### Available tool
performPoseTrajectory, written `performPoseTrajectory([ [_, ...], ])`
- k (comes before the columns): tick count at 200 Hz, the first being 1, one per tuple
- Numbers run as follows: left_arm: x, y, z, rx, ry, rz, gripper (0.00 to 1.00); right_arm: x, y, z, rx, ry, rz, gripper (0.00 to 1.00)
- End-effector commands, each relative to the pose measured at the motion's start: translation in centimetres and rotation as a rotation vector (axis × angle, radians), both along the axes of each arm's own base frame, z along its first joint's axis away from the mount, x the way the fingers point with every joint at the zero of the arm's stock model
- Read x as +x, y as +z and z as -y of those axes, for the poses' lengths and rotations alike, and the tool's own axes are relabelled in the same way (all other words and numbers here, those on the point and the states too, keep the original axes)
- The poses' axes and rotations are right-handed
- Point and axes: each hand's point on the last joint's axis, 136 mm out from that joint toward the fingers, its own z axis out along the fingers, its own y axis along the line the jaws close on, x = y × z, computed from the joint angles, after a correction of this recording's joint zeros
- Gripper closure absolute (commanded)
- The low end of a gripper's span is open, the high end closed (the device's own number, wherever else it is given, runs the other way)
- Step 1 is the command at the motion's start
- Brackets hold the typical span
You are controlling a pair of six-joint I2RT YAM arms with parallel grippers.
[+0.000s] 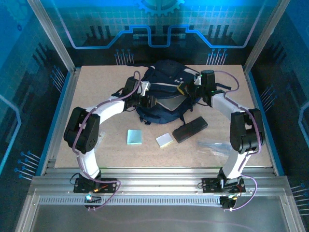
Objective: Pack the student bag
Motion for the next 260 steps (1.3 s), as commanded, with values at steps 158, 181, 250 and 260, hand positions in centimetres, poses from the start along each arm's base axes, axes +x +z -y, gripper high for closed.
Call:
performPoseTrajectory([
  [158, 1.1, -5.1, -2.8, 0.275, 0.003, -0.054, 0.84, 2.1, 2.8, 0.6, -0.001, -0.009, 0.133, 1.0],
  [181, 1.6, -4.3, -3.3, 0.276, 0.017, -0.04, 1.0, 2.1, 2.8, 0.7, 0.001, -0.009, 0.132, 1.0],
  [250, 2.0, -3.6, -10.9, 0.431, 0.12, -0.039, 1.0, 1.9, 2.9, 2.6, -0.018, -0.033, 0.136, 1.0],
  [260, 2.4, -4.0, -12.7, 0.412, 0.156, -0.076, 1.0, 1.8, 3.0, 3.0, -0.024, -0.039, 0.139, 1.0],
])
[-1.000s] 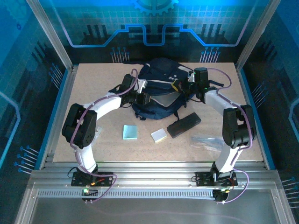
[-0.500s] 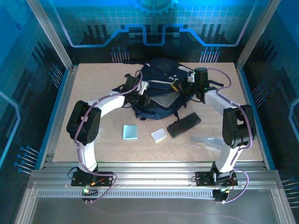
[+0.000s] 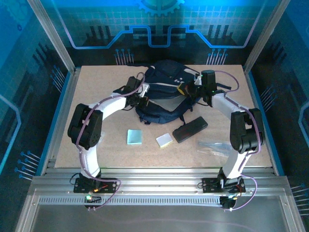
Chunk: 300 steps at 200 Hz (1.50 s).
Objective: Pack the student bag
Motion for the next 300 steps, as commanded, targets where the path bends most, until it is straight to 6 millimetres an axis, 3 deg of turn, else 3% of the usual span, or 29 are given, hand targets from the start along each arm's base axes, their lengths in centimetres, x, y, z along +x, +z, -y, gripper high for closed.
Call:
performPoseTrajectory([
  [1, 0.9, -0.8, -8.0, 0.117, 0.157, -0.045, 1.0, 1.9, 3.0, 2.9, -0.033, -0.063, 0.136, 1.0],
  [19, 1.4, -0.2, -8.9, 0.087, 0.177, -0.058, 1.0, 2.0, 3.2, 3.3, -0.044, -0.068, 0.141, 1.0],
  [50, 1.0, 1.7, -6.7, -0.01, 0.138, -0.055, 1.0, 2.6, 3.3, 3.2, -0.048, -0.059, 0.148, 1.0],
  [91, -2.5, 4.3, 0.2, -0.074, 0.009, -0.036, 1.0, 2.0, 2.2, 2.6, -0.059, -0.032, 0.121, 1.0],
  [98, -3.0, 4.9, 1.5, -0.094, -0.009, -0.034, 1.0, 1.4, 2.0, 2.5, -0.06, -0.025, 0.112, 0.93],
  [124, -4.6, 7.3, 6.0, -0.188, -0.06, -0.027, 1.0, -1.7, 0.8, 3.2, -0.102, -0.028, 0.059, 0.45],
  [141, -5.1, 9.2, 8.3, -0.227, -0.09, -0.013, 1.0, -4.2, 0.5, 3.7, -0.14, -0.015, 0.022, 0.3],
  [164, -5.8, 10.4, 10.7, -0.254, -0.133, -0.007, 1.0, -7.7, 0.9, 4.4, -0.187, 0.01, -0.021, 0.19],
  [187, -6.5, 9.7, 12.8, -0.266, -0.173, -0.039, 1.0, -10.7, 1.4, 5.0, -0.204, 0.003, -0.045, 0.17],
  [219, -7.2, 8.2, 15.3, -0.274, -0.219, -0.079, 1.0, -12.7, 0.9, 4.0, -0.08, -0.047, -0.092, 0.16],
  [224, -7.3, 8.2, 15.7, -0.276, -0.226, -0.077, 1.0, -13.1, -0.1, 3.8, -0.066, -0.054, -0.112, 0.16],
  [255, -7.5, 8.9, 16.6, -0.284, -0.251, -0.058, 1.0, -11.5, -1.0, 1.2, 0.017, -0.076, -0.106, 0.16],
  [300, -9.0, 8.9, 16.4, -0.291, -0.284, -0.059, 1.0, -5.8, -3.4, -1.1, 0.109, -0.167, -0.102, 0.17],
])
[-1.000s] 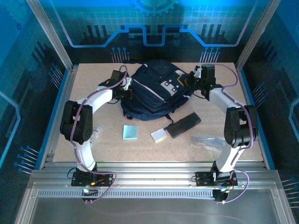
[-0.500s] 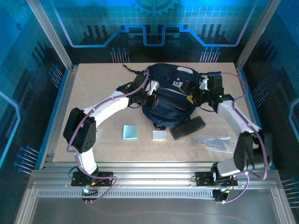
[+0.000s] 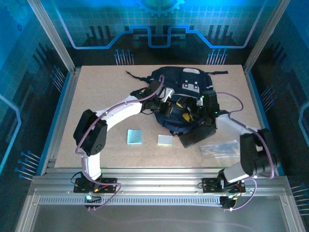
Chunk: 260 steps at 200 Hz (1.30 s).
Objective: Pack the student bag
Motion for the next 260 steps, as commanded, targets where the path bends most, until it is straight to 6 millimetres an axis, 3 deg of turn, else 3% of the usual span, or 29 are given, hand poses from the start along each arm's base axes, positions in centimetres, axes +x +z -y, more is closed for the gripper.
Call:
performPoseTrajectory([
  [1, -1.0, 3.2, 1.3, -0.093, -0.053, 0.049, 1.0, 4.4, 1.4, -1.0, 0.07, -0.102, 0.089, 0.17],
  [8, -1.3, 2.9, 1.2, -0.094, -0.058, 0.044, 1.0, 4.9, 0.3, -1.0, 0.044, -0.115, 0.079, 0.18],
  [12, -1.5, 2.8, 1.2, -0.094, -0.058, 0.04, 1.0, 5.7, 0.7, -1.1, 0.035, -0.122, 0.082, 0.2],
  [17, -1.7, 2.7, 1.1, -0.097, -0.062, 0.037, 1.0, 6.1, 0.3, -1.1, 0.017, -0.132, 0.074, 0.26],
  [34, -2.1, 2.0, 0.7, -0.085, -0.063, 0.031, 1.0, 7.1, -0.1, -1.1, -0.031, -0.153, 0.09, 0.82],
  [41, -2.2, 1.7, 0.3, -0.067, -0.056, 0.036, 1.0, 7.3, -0.1, -1.2, -0.042, -0.146, 0.104, 1.0],
  [78, -0.7, -0.1, -3.0, 0.05, 0.019, 0.044, 1.0, 6.3, 0.9, -0.7, -0.139, -0.084, 0.131, 1.0],
  [114, 1.3, -1.9, -9.5, 0.143, 0.175, -0.016, 1.0, 5.6, 2.6, 0.1, -0.246, 0.006, 0.188, 1.0],
  [142, 2.1, -2.4, -13.8, 0.155, 0.279, -0.047, 1.0, 5.5, 2.8, 0.4, -0.268, 0.053, 0.191, 1.0],
  [166, 3.5, -2.9, -15.6, 0.181, 0.323, -0.029, 1.0, 5.3, 3.0, -0.1, -0.267, 0.098, 0.199, 1.0],
  [204, 7.7, -4.0, -17.1, 0.224, 0.382, -0.011, 1.0, 4.0, 3.1, -0.1, -0.302, 0.165, 0.197, 1.0],
  [231, 11.0, -5.0, -19.8, 0.273, 0.472, 0.009, 1.0, 3.0, 3.8, -0.3, -0.311, 0.221, 0.222, 1.0],
  [260, 13.1, -4.4, -21.9, 0.285, 0.567, 0.048, 1.0, 2.7, 4.0, -1.0, -0.32, 0.305, 0.248, 1.0],
])
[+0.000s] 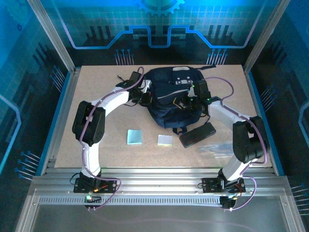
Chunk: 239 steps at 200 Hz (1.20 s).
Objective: Pack the student bag
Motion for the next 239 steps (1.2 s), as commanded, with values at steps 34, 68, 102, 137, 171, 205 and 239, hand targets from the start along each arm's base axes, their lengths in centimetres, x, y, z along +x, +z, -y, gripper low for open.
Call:
performPoseTrajectory([
  [34, 1.5, 1.4, -10.2, 0.152, 0.347, 0.097, 1.0, 1.1, 3.3, -1.2, -0.044, 0.225, 0.139, 1.0],
  [68, -2.6, 0.7, -12.6, 0.175, 0.43, 0.128, 1.0, 2.4, 3.4, -3.7, -0.035, 0.327, 0.164, 1.0],
  [102, -3.6, -1.2, -14.2, 0.235, 0.467, 0.098, 1.0, 4.5, 2.1, -4.2, -0.062, 0.331, 0.143, 1.0],
  [137, -2.5, -1.0, -14.9, 0.25, 0.49, 0.069, 0.74, 6.5, 0.7, -4.3, -0.083, 0.312, 0.101, 0.99],
  [171, -2.8, 1.3, -14.7, 0.208, 0.506, 0.098, 0.25, 6.2, 1.8, -3.5, -0.123, 0.292, 0.092, 0.33],
  [205, -3.5, 4.3, -12.8, 0.072, 0.48, 0.125, 0.01, 3.3, 2.4, 1.0, -0.298, 0.2, 0.014, 0.17],
  [239, -4.4, 6.7, -9.5, -0.021, 0.411, 0.161, 0.01, -1.7, 1.4, 7.0, -0.503, 0.092, -0.108, 0.04],
])
